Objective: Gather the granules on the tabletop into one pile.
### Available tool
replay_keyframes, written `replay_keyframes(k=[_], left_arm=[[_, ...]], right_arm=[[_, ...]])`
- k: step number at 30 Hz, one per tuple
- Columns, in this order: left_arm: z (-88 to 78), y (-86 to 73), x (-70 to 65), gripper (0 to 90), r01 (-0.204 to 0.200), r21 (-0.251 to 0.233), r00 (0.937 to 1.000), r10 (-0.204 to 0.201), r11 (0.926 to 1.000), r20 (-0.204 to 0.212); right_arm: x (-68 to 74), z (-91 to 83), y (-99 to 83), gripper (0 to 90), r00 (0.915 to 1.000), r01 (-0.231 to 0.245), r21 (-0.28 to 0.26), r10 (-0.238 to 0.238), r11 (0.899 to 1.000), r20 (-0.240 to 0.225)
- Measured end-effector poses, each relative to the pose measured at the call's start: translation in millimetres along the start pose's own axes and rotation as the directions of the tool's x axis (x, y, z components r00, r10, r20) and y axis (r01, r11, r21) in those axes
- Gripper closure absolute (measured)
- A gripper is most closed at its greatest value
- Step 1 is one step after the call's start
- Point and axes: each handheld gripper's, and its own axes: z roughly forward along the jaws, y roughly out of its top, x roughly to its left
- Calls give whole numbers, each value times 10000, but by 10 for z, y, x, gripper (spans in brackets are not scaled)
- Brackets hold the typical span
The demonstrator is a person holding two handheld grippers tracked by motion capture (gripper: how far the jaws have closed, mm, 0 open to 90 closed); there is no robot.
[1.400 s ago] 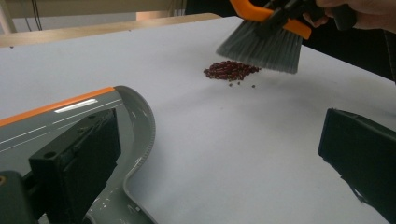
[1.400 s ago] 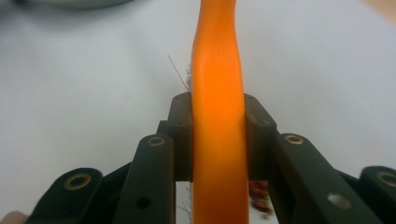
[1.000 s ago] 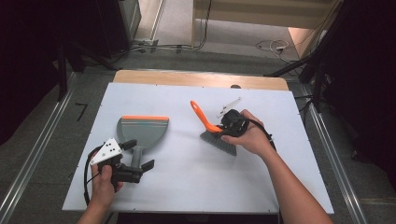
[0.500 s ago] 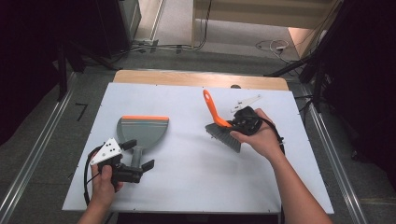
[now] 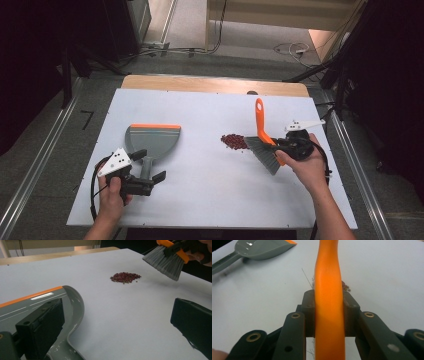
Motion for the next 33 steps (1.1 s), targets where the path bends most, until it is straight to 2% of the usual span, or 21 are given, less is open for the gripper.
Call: replay_keyframes(k=[11,15,19,29,33], left_arm=[[7,-5,9,0,-13,40,9999,13,10000,-108],[-4,-1,21,0,-44,33,9999,44,10000,-99],[-6,0,25,0,-111,45,9999,112,9999,-106],[-12,4,32,0,-153,-65,9995,152,9999,-292],[-19,5,41,0,-22,-154,9998,18,9999,-220]], right_arm=[[-175,-261,-411,683,9936,-1125,-513,1129,9923,46],[-214,-342,-549,683,9922,-1231,-547,1240,9909,137],[-293,-415,-672,684,9853,-1692,-614,1702,9837,115],[-470,-524,-814,684,9702,-2389,-1042,2417,9654,154],[-497,-525,-828,684,9693,-2427,-1127,2455,9635,120]])
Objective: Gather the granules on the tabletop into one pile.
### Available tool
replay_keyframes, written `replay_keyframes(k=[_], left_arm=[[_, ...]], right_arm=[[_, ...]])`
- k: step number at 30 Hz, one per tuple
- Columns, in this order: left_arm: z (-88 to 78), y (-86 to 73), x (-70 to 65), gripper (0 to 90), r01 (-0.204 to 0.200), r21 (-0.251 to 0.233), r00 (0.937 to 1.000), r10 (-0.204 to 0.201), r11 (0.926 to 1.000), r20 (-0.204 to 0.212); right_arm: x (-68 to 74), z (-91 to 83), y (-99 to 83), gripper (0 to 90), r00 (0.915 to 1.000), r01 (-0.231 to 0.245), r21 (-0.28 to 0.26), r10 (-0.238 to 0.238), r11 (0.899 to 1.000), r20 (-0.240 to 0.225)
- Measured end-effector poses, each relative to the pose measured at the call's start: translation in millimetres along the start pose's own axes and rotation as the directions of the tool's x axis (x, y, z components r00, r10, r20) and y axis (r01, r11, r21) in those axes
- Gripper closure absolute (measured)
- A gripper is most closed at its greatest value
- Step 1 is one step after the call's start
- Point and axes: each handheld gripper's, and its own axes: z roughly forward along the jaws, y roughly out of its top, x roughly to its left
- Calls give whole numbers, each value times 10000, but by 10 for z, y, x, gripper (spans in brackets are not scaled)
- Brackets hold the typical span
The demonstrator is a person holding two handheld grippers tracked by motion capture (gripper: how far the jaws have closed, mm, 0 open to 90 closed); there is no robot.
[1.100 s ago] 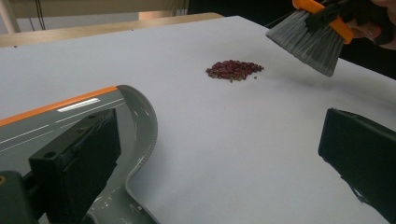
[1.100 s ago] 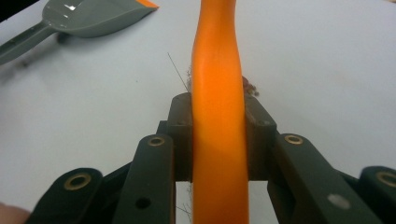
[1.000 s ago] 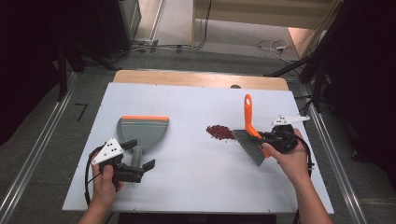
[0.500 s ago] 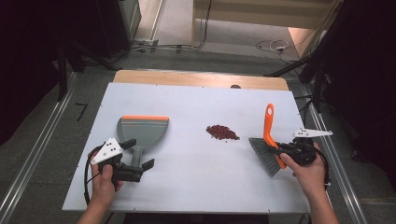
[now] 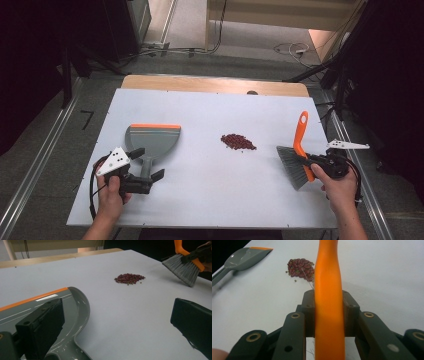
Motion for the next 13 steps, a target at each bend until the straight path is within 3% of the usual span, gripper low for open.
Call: replay_keyframes(k=[13], left_arm=[[-24,-7,21,0,75,-97,10000,-75,9999,-59]], right_arm=[[1,41,18,684,9998,22,32,-21,10000,-195]])
